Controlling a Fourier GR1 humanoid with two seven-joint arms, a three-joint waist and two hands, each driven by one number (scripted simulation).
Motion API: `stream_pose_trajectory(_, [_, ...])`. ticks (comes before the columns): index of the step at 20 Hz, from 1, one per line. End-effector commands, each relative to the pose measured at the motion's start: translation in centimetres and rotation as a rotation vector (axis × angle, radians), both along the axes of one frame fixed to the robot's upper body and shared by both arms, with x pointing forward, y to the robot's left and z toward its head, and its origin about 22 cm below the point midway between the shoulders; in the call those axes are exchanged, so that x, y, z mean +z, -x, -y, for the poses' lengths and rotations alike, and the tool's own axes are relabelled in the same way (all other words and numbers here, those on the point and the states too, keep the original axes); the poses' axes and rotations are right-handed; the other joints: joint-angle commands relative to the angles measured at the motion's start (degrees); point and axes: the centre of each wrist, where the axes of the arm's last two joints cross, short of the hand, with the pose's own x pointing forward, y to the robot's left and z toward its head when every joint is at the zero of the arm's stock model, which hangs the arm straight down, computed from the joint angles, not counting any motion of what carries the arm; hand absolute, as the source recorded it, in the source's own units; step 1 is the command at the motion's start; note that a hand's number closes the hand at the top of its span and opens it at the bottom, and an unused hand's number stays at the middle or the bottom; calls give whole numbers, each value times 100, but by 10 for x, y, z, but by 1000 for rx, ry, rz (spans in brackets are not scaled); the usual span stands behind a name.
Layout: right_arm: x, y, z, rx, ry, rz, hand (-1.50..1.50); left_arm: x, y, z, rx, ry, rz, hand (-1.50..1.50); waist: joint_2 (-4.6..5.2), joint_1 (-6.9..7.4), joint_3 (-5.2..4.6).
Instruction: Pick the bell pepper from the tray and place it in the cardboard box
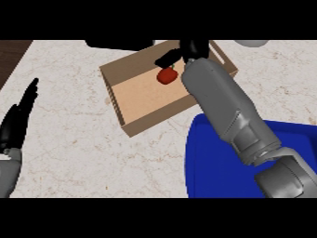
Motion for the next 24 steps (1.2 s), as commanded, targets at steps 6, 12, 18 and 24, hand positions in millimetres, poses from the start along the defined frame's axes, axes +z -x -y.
stream_pose_trajectory(6, [-6, -1, 10, -63, -159, 253, -150, -2, 3, 5, -17, 18, -9, 0, -15, 12, 7])
stream_pose_trajectory(12, [8, -8, 32, -68, -319, 327, -150, -4, 31, -20, 57, -2, -18, 0, -142, -283, 9])
stream_pose_trajectory(18, [4, -13, 89, -81, -400, 339, -150, -7, 26, -23, 80, -8, -22, 0, -185, -497, 4])
stream_pose_trajectory(24, [-23, 3, 151, -130, -371, 311, -150, -22, 52, -28, 103, 1, -54, 0, -266, -636, 3])
